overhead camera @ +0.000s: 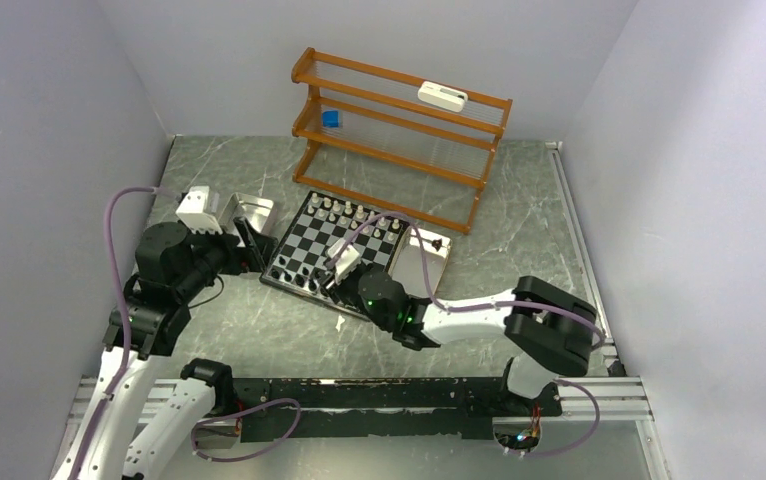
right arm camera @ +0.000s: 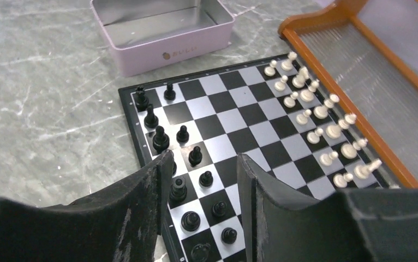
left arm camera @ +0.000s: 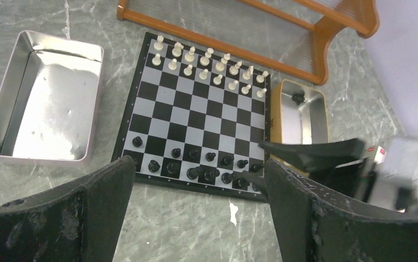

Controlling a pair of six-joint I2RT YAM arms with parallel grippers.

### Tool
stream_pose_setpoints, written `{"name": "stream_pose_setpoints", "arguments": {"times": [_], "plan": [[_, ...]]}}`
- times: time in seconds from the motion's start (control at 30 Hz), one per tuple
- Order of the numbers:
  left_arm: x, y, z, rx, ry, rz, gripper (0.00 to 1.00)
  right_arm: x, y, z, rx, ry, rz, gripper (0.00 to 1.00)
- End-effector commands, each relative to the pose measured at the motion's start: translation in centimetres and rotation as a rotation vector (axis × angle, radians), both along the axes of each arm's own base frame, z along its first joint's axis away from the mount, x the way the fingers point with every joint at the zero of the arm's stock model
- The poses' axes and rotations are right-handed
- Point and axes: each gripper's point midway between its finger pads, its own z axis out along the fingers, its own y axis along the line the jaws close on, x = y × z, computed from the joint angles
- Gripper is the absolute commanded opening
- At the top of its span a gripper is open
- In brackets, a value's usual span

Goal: Set up the chess pieces on the board
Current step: Place the chess piece on the chessboard.

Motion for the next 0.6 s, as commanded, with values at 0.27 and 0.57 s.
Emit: {"name": "stream_pose_setpoints", "arguments": {"times": [0.27, 0.57], "plan": [[0.6, -1.6, -1.9, 0.046, -0.132, -0.13, 0.94, 2.7, -6.8, 2.7, 0.0, 0.271, -0.367, 0.53], [0.5, -1.6, -2.6, 0.058, -0.118, -0.137, 0.94, 6.4, -17.3, 0.4, -0.004, 0.414, -0.602, 0.35]]}}
